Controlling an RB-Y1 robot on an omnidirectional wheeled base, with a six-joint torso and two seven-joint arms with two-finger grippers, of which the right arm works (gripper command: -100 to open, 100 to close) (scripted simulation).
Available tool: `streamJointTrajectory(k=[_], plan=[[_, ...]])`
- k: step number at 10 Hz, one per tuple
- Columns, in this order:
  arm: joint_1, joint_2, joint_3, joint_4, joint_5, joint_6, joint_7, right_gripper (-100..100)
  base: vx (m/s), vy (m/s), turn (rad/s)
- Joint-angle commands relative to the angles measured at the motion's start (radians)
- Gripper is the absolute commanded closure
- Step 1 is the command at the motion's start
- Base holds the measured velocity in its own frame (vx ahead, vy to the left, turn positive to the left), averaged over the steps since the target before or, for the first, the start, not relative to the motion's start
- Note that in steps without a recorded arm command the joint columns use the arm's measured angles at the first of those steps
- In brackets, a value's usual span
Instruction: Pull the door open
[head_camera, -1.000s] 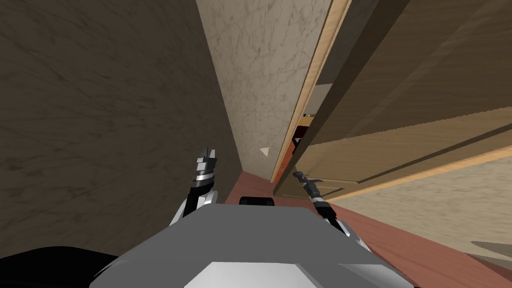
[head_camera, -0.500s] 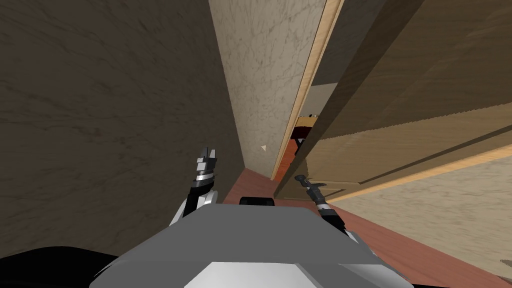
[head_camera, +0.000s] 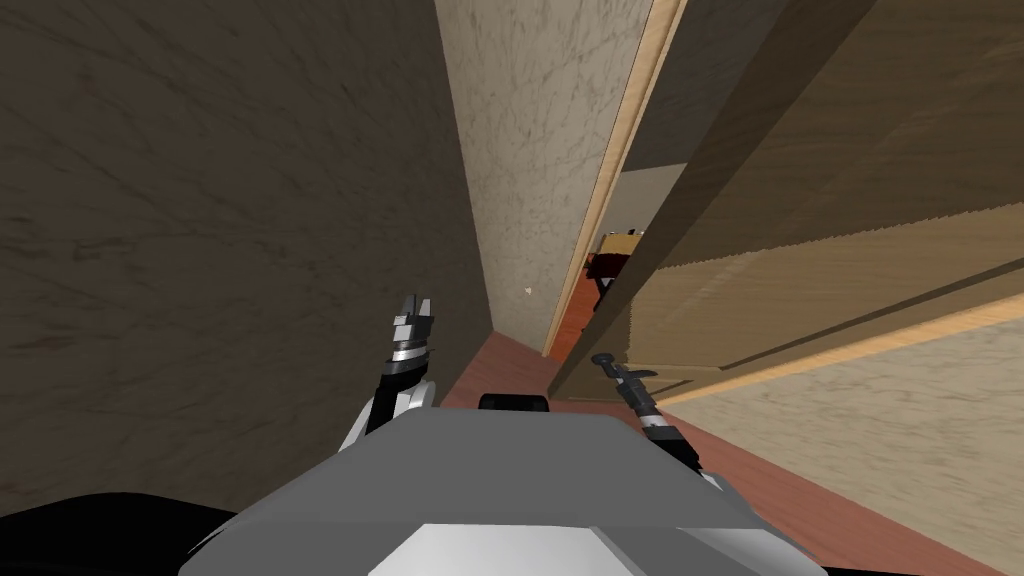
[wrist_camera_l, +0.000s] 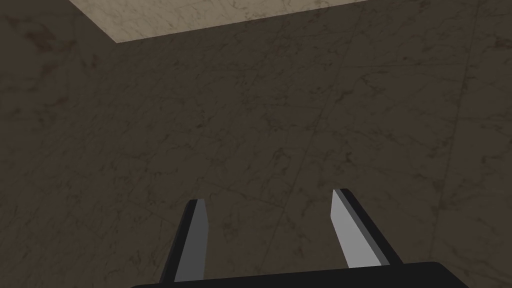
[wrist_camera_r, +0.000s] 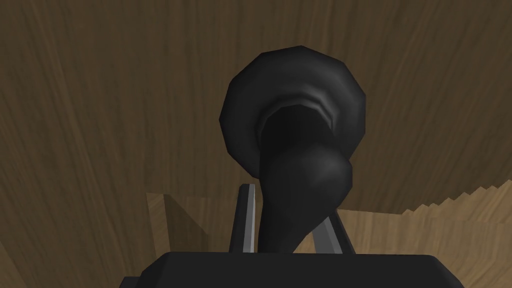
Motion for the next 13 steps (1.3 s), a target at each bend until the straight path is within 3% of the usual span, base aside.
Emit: streamJointTrajectory(k=[1, 7, 9, 13], plan=[[-0.001, -0.004, -0.001, 0.008, 0.004, -0.015, -0.003, 100, -0.224, -0.086, 0.179], [-0.001, -0.025, -0.012, 0.052, 0.025, -0.082, -0.019, 100, -0.245, -0.071, 0.169], [-0.005, -0.024, -0.009, 0.061, 0.027, -0.086, -0.020, 100, -0.171, -0.044, 0.082], [-0.010, -0.033, -0.017, 0.092, 0.043, -0.121, -0.029, 100, -0.209, -0.071, 0.174]])
